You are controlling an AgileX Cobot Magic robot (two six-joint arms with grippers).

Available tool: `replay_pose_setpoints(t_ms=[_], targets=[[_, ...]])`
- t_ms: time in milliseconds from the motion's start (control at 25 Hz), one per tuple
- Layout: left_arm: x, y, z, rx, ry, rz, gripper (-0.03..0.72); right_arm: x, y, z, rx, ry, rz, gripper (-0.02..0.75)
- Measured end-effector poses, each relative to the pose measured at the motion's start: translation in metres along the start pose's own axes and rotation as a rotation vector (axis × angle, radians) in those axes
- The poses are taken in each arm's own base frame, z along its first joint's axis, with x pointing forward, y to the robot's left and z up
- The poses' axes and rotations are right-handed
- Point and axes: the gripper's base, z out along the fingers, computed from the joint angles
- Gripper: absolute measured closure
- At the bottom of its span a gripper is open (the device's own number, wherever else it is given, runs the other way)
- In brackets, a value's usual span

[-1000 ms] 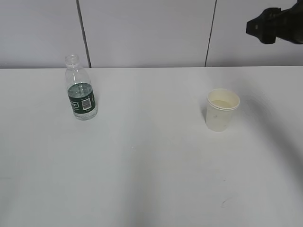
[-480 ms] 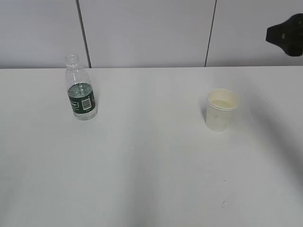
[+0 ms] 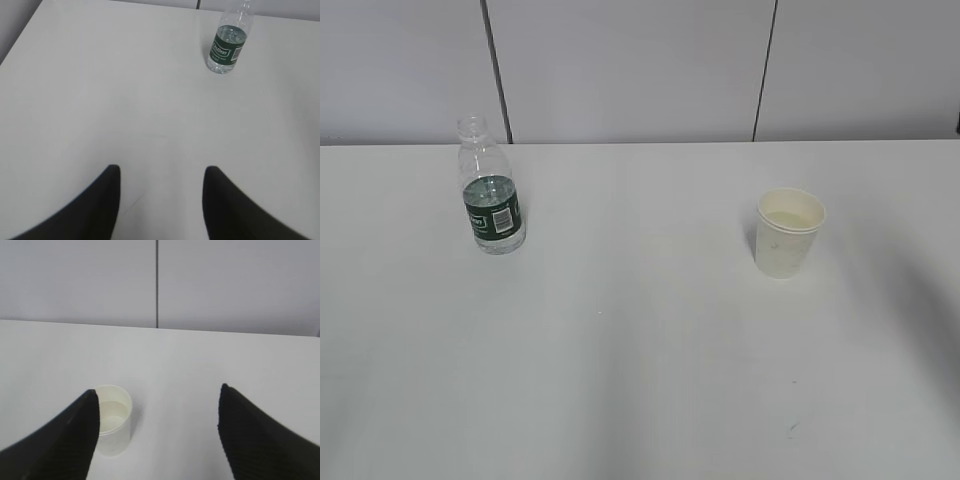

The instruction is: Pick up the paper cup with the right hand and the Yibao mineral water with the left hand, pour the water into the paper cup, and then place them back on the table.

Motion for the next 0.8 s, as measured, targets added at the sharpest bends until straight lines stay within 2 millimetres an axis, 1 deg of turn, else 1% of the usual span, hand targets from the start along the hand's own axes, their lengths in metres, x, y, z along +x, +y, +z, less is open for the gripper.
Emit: replay_pose_setpoints(t_ms=[120, 200, 240, 360, 520, 560, 600, 800], targets=[[0.000, 0.000, 0.000, 0.000, 0.000, 0.000, 0.346, 0.005, -0.005, -0.010, 0.078, 0.043, -0.015, 0.161], [0.000, 0.000, 0.000, 0.000, 0.000, 0.000, 0.346, 0.010, -0.007, -0.018, 0.118, 0.108, -0.006, 0.161], [0.000, 0.000, 0.000, 0.000, 0.000, 0.000, 0.346, 0.012, -0.006, -0.022, 0.122, 0.137, -0.017, 0.161], [0.000, 0.000, 0.000, 0.000, 0.000, 0.000, 0.346, 0.020, -0.007, -0.037, 0.126, 0.232, 0.023, 0.161], [0.000, 0.000, 0.000, 0.000, 0.000, 0.000, 0.346, 0.027, -0.007, -0.067, 0.097, 0.323, 0.080, 0.161], [0.000, 0.000, 0.000, 0.000, 0.000, 0.000, 0.346, 0.027, -0.007, -0.067, 0.097, 0.323, 0.080, 0.161], [0.000, 0.000, 0.000, 0.000, 0.000, 0.000, 0.346, 0.032, -0.007, -0.083, 0.079, 0.372, 0.097, 0.161], [0.000, 0.000, 0.000, 0.000, 0.000, 0.000, 0.346, 0.044, -0.009, -0.118, 0.067, 0.453, 0.089, 0.161]])
